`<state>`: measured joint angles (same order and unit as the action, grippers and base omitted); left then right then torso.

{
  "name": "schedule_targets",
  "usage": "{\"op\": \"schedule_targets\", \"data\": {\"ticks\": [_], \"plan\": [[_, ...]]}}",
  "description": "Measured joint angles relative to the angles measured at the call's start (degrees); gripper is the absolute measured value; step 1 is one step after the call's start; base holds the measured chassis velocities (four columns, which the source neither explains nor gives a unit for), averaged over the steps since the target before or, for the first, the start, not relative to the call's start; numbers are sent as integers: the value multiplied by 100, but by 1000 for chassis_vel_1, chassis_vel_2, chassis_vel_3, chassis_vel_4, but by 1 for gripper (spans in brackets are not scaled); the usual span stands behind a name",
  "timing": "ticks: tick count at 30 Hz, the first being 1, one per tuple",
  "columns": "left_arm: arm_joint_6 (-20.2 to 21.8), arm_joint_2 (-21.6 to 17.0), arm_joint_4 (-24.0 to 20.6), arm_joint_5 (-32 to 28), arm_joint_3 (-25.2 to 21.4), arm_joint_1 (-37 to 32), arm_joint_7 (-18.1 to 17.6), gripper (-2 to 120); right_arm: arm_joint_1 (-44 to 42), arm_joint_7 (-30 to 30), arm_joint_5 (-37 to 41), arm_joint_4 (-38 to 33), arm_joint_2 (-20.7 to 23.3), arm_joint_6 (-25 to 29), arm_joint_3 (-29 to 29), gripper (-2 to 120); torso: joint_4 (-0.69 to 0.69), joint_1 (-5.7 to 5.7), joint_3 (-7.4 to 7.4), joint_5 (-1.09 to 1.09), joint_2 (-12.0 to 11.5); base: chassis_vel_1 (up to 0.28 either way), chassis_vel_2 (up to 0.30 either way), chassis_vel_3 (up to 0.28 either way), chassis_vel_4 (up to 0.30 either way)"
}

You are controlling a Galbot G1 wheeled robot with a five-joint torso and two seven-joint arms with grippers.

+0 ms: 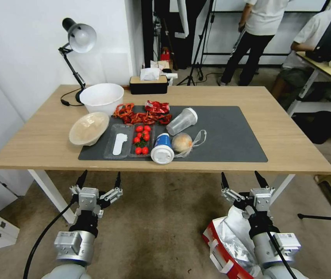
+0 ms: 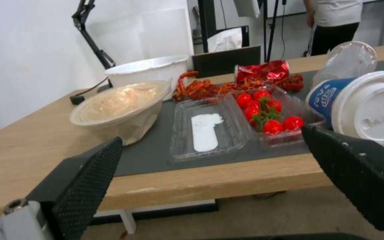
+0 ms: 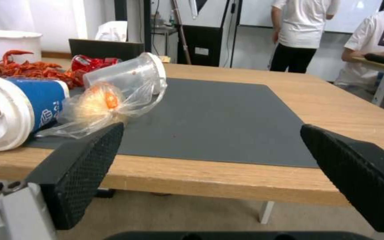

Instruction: Pick up the food delivery bag from the floor and place it on the table.

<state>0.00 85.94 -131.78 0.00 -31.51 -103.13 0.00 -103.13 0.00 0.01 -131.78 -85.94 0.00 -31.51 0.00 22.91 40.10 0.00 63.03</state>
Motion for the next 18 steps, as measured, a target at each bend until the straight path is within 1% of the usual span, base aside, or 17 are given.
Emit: {"op": "schedule_targets", "data": {"ticks": [10, 14, 15, 17, 18], "plan": [[0, 0, 0, 0, 0, 0, 0, 100, 0, 0, 0, 0, 0, 0, 0, 100, 0, 0, 0, 0, 0, 0, 0, 0, 0], [74, -22, -39, -113, 103, 1, -138, 100, -33, -57, 12, -49, -18, -146, 19, 100, 2, 1, 0, 0, 0, 0, 0, 0, 0], [257, -80, -134, -364, 354, 4, -435, 100, -120, -206, 50, -169, -75, -482, 99, 100, 0, 0, 0, 0, 0, 0, 0, 0, 0], [482, -144, -246, -667, 643, 9, -803, 100, -222, -385, 97, -314, -142, -885, 187, 100, 0, 0, 0, 0, 0, 0, 0, 0, 0], [482, -144, -246, -667, 643, 9, -803, 100, -222, -385, 97, -314, -142, -885, 187, 100, 0, 0, 0, 0, 0, 0, 0, 0, 0]]}}
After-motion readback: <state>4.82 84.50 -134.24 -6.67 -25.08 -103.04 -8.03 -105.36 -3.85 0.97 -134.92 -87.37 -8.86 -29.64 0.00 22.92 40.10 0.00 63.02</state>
